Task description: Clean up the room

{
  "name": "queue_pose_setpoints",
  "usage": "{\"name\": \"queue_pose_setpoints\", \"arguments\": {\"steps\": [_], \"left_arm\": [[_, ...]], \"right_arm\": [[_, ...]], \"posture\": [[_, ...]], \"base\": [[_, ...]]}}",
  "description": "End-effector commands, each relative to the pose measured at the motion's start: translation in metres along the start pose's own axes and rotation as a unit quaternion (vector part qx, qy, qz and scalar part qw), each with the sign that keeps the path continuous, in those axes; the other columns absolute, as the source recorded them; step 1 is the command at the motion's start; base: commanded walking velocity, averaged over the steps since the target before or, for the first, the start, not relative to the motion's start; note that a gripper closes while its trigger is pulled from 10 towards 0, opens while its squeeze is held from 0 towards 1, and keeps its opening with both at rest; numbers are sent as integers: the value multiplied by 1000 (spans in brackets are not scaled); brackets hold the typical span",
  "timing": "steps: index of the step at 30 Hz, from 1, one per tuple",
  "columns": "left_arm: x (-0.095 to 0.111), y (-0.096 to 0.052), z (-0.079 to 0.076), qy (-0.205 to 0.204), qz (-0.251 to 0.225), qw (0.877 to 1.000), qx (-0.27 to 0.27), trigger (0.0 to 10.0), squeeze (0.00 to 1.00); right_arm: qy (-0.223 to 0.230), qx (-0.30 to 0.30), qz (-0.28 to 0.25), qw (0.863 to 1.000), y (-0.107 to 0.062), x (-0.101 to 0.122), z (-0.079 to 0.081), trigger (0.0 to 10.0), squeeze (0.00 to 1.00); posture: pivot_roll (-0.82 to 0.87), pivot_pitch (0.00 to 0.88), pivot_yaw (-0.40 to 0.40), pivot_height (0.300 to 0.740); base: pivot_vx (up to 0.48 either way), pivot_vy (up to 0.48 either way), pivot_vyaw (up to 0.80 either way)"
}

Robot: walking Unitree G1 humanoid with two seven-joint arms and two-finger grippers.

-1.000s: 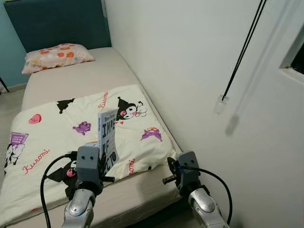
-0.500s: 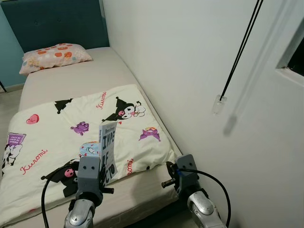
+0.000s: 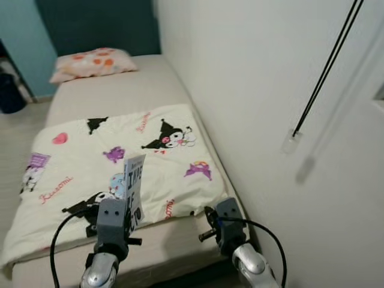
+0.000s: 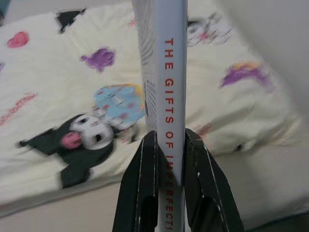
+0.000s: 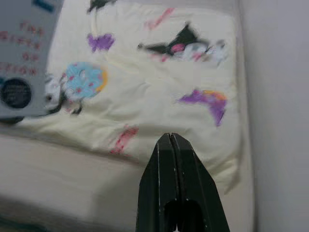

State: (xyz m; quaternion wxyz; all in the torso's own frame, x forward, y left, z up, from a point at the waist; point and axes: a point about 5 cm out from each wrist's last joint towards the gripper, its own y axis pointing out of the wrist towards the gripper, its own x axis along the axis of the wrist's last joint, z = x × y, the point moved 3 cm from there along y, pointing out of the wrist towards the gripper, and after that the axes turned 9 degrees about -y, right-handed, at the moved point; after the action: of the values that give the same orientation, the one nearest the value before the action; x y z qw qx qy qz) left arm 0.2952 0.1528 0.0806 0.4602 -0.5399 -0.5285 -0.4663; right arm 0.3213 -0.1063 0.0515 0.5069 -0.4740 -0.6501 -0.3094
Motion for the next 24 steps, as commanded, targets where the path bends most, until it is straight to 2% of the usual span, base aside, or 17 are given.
{"name": "queue_pose_setpoints", "arguments": {"steps": [1,17,20,24], "left_arm": [[2,-3,6,-3,-12,1000,11,10000,0],[0,-6,6,3,-13,1000,10,10000,0],[-7,-10,8,21,2,1000,7,10000,0],[-9,-11,9,24,7,1000,10,10000,0]], "right_arm": [[11,14,0,1000,-2,-3,11,10000,0],[15,11,-2,1000,-1,-1,10,10000,0],[13,10,9,1000,-2,-6,10,10000,0],[12,6,14,1000,-2,-8,9,10000,0]], "posture": [[-32,144,8,740],[-38,135,7,740],[-35,137,4,740],[-34,141,1,740]], "base": [[0,0,0],[0,0,0],[0,0,0],[0,0,0]]}}
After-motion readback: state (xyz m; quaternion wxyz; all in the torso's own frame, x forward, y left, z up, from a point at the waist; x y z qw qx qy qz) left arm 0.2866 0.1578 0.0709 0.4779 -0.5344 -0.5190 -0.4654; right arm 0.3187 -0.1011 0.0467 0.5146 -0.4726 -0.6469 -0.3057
